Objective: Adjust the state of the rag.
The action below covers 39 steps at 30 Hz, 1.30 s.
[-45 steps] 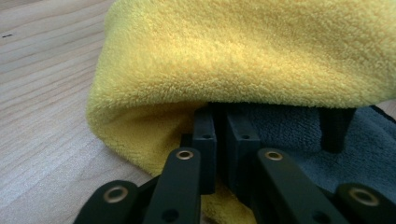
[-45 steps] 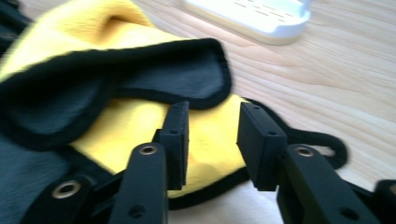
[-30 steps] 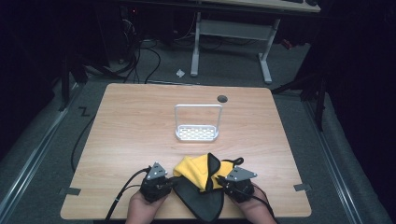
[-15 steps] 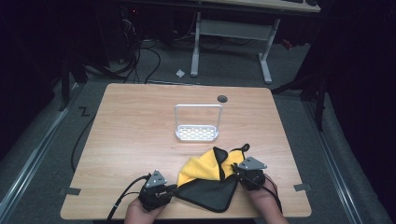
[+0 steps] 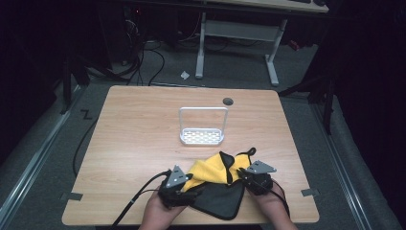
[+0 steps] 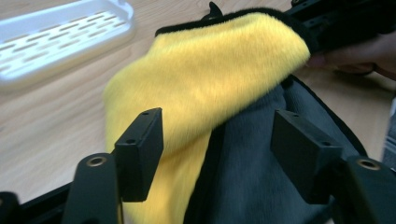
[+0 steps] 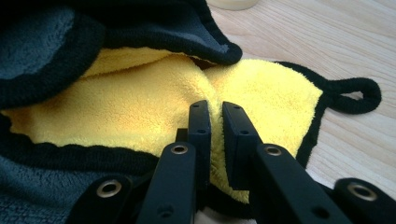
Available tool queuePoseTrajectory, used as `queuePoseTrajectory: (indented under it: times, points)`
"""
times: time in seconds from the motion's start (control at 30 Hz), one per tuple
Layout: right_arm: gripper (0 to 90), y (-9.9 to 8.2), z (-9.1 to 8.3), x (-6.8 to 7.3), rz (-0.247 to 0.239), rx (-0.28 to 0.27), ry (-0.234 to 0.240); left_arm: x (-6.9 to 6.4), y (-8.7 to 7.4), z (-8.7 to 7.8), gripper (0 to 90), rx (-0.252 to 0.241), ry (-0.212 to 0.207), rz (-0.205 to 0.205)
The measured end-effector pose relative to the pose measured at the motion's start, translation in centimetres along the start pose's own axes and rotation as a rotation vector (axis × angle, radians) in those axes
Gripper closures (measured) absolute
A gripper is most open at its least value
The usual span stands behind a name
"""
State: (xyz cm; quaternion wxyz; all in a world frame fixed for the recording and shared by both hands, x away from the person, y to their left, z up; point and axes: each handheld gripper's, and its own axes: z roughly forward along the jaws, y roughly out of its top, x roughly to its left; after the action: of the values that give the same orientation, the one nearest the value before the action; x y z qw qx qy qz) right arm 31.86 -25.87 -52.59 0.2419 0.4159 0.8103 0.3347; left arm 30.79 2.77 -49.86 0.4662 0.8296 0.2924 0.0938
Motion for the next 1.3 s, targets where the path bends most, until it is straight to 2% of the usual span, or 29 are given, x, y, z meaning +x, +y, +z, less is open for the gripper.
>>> queuePoseTrajectory:
  times: [0.07,0.13,0.17,0.23,0.3,0.37,0.43,0.5,0.57,0.6,0.63,0.7,0.77,0.83,0.87,0.9,0.97,1.0,1.03,1.17,1.3]
  points:
    - [83.0,0.0,0.0,0.0,-0.003,0.000,0.000,-0.2,1.0,1.2,33.0,0.021,-0.005,0.015]
    - [83.1,0.0,0.0,0.1,-0.007,-0.001,-0.001,-0.4,1.5,2.5,35.7,0.068,0.029,0.038]
    - [83.1,0.0,-0.1,0.1,-0.006,0.000,-0.001,-0.2,1.6,2.8,43.2,0.086,0.042,0.038]
    - [83.1,-0.1,-0.1,0.1,-0.008,-0.001,0.001,0.4,1.7,2.9,71.2,0.103,0.035,0.007]
    - [83.1,-0.1,-0.1,0.1,-0.010,-0.001,0.002,1.3,1.5,2.0,84.6,0.071,0.047,-0.027]
    - [83.1,-0.1,-0.1,0.1,-0.014,-0.003,0.003,2.2,1.3,0.7,89.9,0.030,0.058,-0.063]
    - [83.2,-0.1,-0.2,0.1,-0.016,-0.003,0.004,2.8,1.0,-0.6,90.0,0.003,0.074,-0.085]
    - [83.2,-0.1,-0.1,0.0,-0.012,-0.005,0.008,2.5,0.8,-1.4,89.6,-0.011,0.047,-0.078]
    - [83.2,0.0,0.0,0.0,-0.005,-0.001,0.011,1.7,0.9,-1.1,74.2,0.008,0.008,-0.052]
    - [83.2,0.1,0.1,0.0,-0.005,0.000,0.008,1.1,0.9,-0.6,54.6,0.014,-0.003,-0.036]
    - [83.2,0.1,0.1,0.0,-0.005,0.000,0.008,0.5,0.9,-0.1,54.6,0.012,-0.009,-0.015]
    - [83.2,0.1,0.1,0.1,-0.009,0.003,0.001,-0.6,1.0,1.3,41.1,0.019,0.000,0.035]
    - [83.2,0.1,0.1,0.2,-0.009,0.001,0.001,-1.2,1.1,2.4,32.4,0.047,0.020,0.075]
    - [83.2,0.0,0.1,0.1,-0.005,0.001,0.004,-1.5,1.2,3.6,30.4,0.086,0.045,0.105]
    - [83.2,0.0,0.1,0.1,-0.001,0.001,0.006,-1.4,1.2,4.0,33.4,0.109,0.067,0.113]
    - [83.2,0.0,0.1,0.1,0.001,-0.001,0.009,-1.2,1.3,4.1,47.2,0.113,0.081,0.109]
    - [83.2,0.0,0.0,0.1,-0.001,-0.002,0.010,-0.3,1.3,3.8,69.0,0.097,0.056,0.042]
    - [83.2,0.0,0.0,0.1,-0.003,-0.003,0.012,0.1,1.4,3.6,79.9,0.087,0.049,0.023]
    - [83.2,-0.1,0.0,0.0,-0.004,-0.004,0.013,0.5,1.3,3.2,83.6,0.069,0.042,-0.004]
    - [83.1,-0.2,-0.1,0.0,-0.002,-0.003,0.017,2.4,0.9,0.4,85.2,-0.001,0.029,-0.092]
    - [83.0,-0.2,-0.1,-0.1,-0.002,-0.002,0.017,5.2,-1.6,-3.5,85.1,-0.028,0.068,-0.184]
